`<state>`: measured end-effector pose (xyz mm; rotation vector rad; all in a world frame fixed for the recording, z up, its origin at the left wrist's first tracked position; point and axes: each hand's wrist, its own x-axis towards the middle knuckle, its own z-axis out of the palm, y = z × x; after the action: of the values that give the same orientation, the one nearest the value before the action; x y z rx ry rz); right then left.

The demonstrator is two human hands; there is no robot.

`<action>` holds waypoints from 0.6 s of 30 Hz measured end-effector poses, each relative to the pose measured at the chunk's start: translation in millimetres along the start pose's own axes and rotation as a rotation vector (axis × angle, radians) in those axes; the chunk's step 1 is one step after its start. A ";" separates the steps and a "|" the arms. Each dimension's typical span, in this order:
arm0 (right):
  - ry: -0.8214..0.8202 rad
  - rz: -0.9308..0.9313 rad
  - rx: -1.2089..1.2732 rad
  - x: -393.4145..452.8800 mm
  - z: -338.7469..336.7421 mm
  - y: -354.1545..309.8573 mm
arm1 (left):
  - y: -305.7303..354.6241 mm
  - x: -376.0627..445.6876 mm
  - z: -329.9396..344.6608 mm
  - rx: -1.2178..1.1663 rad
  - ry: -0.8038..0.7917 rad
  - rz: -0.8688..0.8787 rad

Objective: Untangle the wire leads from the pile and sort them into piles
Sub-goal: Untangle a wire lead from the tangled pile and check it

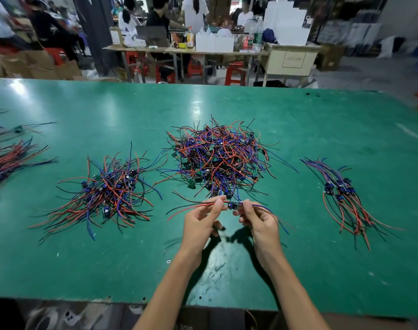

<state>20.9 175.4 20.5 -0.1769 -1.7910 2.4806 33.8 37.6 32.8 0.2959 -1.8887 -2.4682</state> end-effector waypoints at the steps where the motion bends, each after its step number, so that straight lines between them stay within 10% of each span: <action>1: 0.003 -0.003 -0.004 0.7 0.3 0.6 | -1.8 -0.2 -0.1 -0.007 0.038 0.021; 18: 0.108 0.107 0.154 10.2 -2.6 -0.7 | -16.1 -5.1 -6.9 0.063 0.096 0.229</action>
<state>11.2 179.3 19.8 -0.3983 -1.5809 2.6127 41.6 36.0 16.4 0.1846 -1.8491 -2.2119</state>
